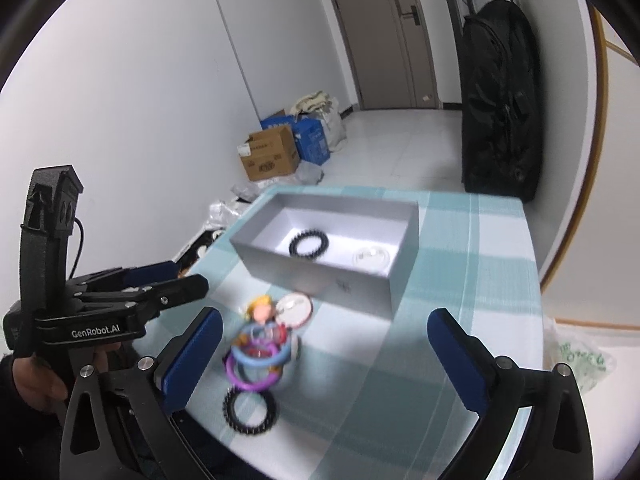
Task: Organize jewelry
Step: 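Grasp the second black coiled bracelet with the right gripper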
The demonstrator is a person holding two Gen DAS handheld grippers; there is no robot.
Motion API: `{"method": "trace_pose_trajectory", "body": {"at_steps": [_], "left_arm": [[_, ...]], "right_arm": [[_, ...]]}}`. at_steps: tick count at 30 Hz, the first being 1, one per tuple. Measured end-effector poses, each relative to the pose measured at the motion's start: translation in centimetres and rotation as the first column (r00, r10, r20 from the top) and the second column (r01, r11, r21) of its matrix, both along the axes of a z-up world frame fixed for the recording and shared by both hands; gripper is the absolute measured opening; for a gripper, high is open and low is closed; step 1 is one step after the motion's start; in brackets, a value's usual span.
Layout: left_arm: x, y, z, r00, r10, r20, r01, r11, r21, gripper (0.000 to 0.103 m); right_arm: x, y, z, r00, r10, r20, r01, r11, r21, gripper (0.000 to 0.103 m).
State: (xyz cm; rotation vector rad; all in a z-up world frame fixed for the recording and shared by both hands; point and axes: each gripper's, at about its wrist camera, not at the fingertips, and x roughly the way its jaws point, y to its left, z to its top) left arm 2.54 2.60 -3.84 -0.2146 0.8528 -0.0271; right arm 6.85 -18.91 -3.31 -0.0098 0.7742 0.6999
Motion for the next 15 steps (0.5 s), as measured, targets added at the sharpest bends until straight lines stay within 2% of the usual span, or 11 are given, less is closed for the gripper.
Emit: {"method": "trace_pose_trajectory", "body": {"at_steps": [4, 15], "left_arm": [[-0.7, 0.1, -0.8, 1.000, 0.002, -0.015, -0.002, 1.000, 0.003, 0.071], [-2.5, 0.4, -2.0, 0.998, -0.005, -0.067, 0.004, 1.000, -0.021, 0.071]], "right_arm": [[-1.1, 0.0, -0.9, 1.000, 0.007, -0.026, -0.008, 0.999, -0.034, 0.103], [-4.1, 2.5, -3.8, 0.989, 0.096, -0.114, -0.111, 0.984, -0.136, 0.103]]}}
